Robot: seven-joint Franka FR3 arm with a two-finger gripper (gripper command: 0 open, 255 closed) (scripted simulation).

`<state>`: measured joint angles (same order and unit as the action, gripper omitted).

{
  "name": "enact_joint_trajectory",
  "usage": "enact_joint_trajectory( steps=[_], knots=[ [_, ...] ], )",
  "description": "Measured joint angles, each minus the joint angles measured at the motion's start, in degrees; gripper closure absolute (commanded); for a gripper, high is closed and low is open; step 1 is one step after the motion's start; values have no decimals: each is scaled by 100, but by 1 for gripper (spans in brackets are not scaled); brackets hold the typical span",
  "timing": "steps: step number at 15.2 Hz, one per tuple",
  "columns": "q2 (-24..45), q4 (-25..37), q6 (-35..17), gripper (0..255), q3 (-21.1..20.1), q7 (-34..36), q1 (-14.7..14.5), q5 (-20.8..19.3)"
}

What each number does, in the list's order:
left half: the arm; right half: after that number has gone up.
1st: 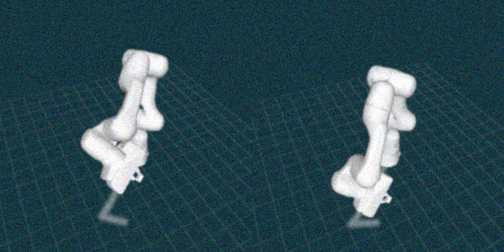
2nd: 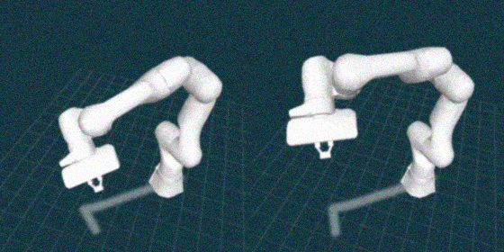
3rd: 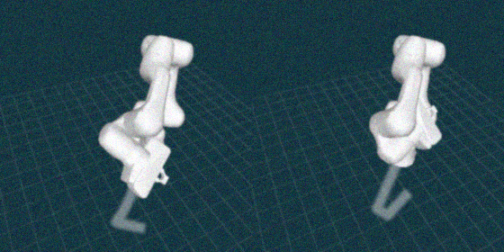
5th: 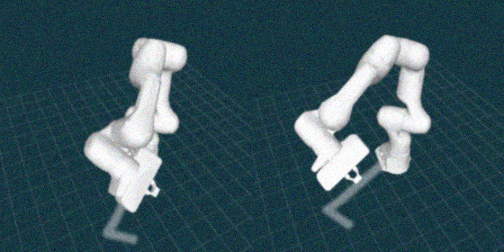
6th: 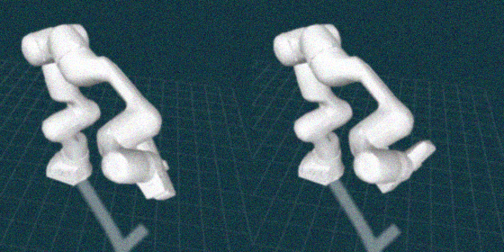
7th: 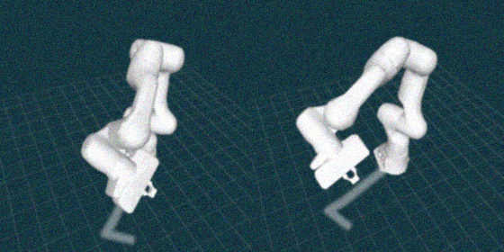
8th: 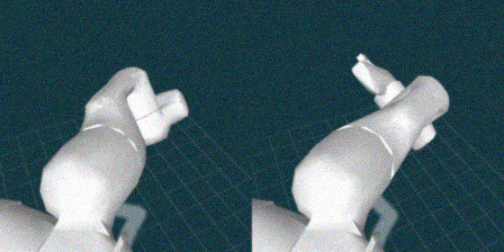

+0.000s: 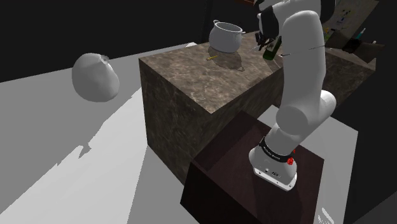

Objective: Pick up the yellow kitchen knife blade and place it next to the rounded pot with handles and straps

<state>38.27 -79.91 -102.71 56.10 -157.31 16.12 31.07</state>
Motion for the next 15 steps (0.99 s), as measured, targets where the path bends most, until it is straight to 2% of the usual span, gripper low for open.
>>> enact_joint_trajectory(
  steps=[15],
  knots=[
    [346,-681,-891,255,-246,-209,-44,327]
  ],
)
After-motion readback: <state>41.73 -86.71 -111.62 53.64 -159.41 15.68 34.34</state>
